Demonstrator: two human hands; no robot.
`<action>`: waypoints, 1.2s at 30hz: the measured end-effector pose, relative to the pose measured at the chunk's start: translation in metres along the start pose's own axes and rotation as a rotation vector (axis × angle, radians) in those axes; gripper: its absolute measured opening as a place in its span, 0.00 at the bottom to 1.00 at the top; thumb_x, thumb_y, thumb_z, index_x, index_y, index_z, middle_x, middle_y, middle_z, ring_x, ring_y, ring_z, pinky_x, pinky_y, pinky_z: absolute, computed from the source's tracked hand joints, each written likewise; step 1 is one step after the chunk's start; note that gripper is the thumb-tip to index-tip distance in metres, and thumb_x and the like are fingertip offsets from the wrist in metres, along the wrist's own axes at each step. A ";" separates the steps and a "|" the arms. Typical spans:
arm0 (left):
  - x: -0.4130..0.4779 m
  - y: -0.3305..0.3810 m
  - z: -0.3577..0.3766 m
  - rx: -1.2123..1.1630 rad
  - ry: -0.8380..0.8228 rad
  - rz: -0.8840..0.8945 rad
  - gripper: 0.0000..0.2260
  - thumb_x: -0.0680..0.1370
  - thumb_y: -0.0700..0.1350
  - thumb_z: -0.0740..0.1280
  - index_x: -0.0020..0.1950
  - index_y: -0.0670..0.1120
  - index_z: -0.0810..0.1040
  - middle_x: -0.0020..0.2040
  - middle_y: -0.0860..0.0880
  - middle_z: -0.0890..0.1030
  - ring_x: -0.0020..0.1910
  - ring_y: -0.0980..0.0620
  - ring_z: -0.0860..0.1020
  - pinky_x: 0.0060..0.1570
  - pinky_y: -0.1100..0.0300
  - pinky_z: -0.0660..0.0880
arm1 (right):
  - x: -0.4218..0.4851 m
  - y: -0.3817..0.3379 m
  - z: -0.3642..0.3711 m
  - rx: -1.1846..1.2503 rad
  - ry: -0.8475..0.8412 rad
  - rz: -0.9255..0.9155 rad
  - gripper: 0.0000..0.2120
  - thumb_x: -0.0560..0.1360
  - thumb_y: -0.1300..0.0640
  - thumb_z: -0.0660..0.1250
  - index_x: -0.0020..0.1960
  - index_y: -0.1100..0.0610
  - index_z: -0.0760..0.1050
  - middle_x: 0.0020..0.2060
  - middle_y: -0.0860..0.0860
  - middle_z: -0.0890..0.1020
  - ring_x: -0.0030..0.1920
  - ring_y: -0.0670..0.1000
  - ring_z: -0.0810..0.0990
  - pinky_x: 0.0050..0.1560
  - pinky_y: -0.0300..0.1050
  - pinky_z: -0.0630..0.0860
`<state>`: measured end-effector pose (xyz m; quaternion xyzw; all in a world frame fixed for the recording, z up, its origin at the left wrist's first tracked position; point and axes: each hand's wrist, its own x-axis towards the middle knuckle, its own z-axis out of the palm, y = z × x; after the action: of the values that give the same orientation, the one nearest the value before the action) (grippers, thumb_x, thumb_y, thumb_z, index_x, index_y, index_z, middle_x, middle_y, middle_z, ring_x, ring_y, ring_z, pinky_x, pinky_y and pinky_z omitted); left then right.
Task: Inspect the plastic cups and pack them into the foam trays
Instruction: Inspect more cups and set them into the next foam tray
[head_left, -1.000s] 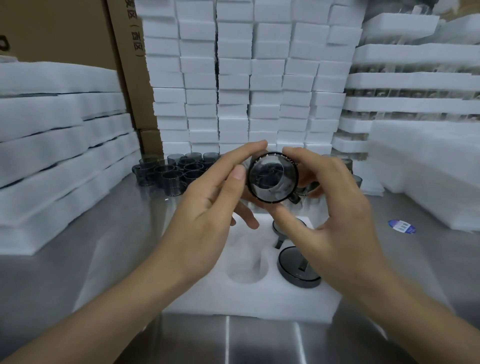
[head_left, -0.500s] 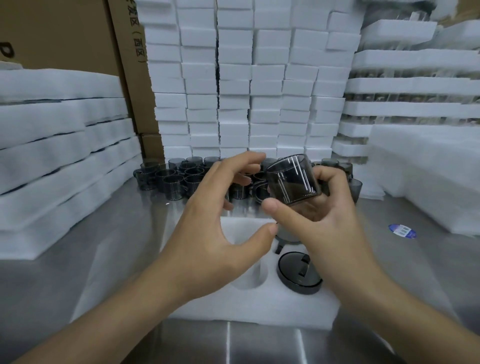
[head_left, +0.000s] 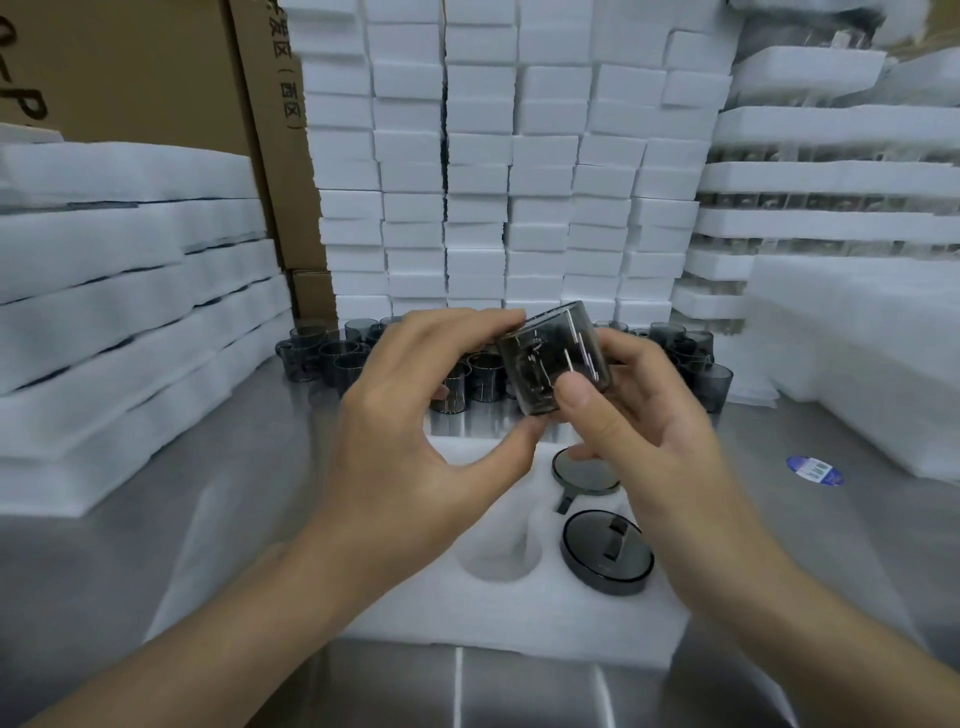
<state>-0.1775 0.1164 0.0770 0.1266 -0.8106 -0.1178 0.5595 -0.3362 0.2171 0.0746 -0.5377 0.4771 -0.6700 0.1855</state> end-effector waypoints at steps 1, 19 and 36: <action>0.001 -0.001 -0.001 0.025 0.003 0.012 0.26 0.74 0.46 0.80 0.71 0.46 0.80 0.63 0.52 0.81 0.64 0.50 0.79 0.60 0.61 0.74 | 0.000 0.001 -0.001 0.009 0.025 -0.006 0.28 0.70 0.35 0.72 0.67 0.42 0.76 0.58 0.45 0.85 0.58 0.48 0.84 0.49 0.42 0.83; 0.004 -0.012 -0.005 0.066 -0.080 0.130 0.32 0.77 0.56 0.78 0.78 0.49 0.73 0.69 0.55 0.79 0.72 0.52 0.75 0.70 0.59 0.71 | 0.006 -0.001 -0.009 0.184 0.085 0.128 0.11 0.80 0.49 0.71 0.50 0.56 0.86 0.48 0.55 0.89 0.48 0.52 0.88 0.45 0.39 0.82; 0.003 -0.018 -0.006 0.013 -0.225 0.024 0.32 0.73 0.45 0.81 0.76 0.54 0.78 0.61 0.56 0.76 0.64 0.48 0.77 0.61 0.66 0.70 | 0.015 -0.001 -0.023 -0.158 -0.068 0.088 0.21 0.72 0.31 0.70 0.59 0.40 0.84 0.54 0.46 0.87 0.54 0.47 0.86 0.50 0.45 0.81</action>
<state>-0.1718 0.0982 0.0758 0.1066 -0.8705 -0.1191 0.4656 -0.3619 0.2167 0.0846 -0.5517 0.5451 -0.6028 0.1876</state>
